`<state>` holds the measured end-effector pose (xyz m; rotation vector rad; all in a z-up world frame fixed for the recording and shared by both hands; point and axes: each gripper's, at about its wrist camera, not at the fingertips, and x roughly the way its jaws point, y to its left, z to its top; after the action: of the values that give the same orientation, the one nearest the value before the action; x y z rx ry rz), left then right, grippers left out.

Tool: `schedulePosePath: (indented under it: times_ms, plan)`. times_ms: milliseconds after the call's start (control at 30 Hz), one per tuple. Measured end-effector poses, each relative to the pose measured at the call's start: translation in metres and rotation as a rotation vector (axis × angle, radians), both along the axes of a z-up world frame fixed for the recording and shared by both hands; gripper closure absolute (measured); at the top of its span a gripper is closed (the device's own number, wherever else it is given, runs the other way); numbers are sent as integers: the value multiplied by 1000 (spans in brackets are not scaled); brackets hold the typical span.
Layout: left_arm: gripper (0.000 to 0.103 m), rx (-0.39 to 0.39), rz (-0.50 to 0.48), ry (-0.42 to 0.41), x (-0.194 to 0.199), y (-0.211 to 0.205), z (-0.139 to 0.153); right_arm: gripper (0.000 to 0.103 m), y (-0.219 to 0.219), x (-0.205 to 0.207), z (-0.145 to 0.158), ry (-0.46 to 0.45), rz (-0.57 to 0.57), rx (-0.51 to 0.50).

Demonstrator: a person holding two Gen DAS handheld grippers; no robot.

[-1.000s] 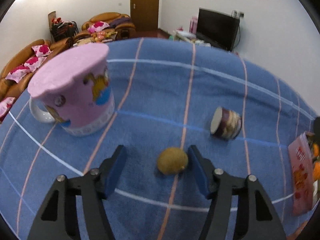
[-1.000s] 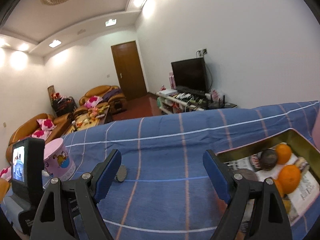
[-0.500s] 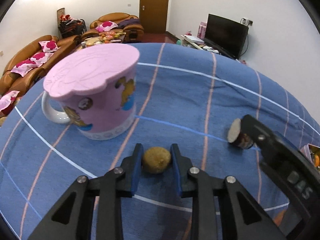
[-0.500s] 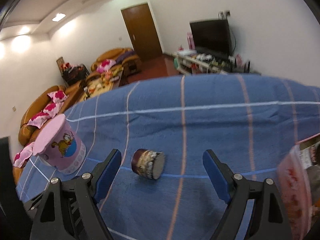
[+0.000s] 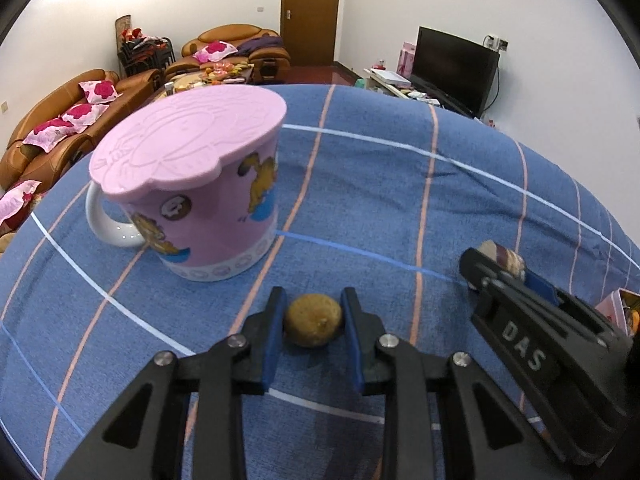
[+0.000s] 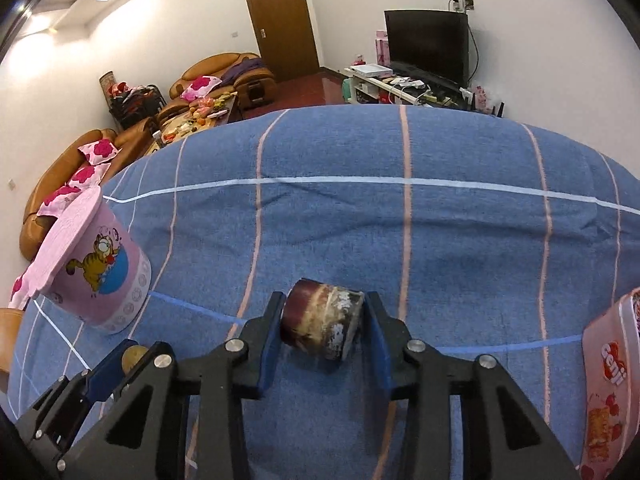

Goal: Organize fruits
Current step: 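Carry the yellow-green fruit and the can in both tools toward the tin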

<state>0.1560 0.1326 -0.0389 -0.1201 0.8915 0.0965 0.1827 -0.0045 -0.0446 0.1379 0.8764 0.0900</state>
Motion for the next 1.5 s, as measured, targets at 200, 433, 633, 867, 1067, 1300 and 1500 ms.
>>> schedulePosePath:
  times_ms: [200,433,633,867,1067,1300,1500]
  plan:
    - [74,58,35,-88,-9,1,13,62,-2,-36,17,-136,-25,-35]
    - [74,127,101,-198,-22,9,25,62,1,-88,45,-364,-85,-109]
    - [74,86,130,-220,-33,28,25,62,14,-111,57,-438,-73,-164]
    - [74,120,154,-306,-52,21,31,62,18,-135,62,-487,-63,-181]
    - [74,127,171,-347,-66,21,36,62,9,-147,62,-487,-79,-159]
    - [74,124,173,-379,-79,16,39,62,4,-155,63,-490,-77,-164]
    - [74,113,177,-398,-91,10,39,62,3,-164,64,-499,-77,-180]
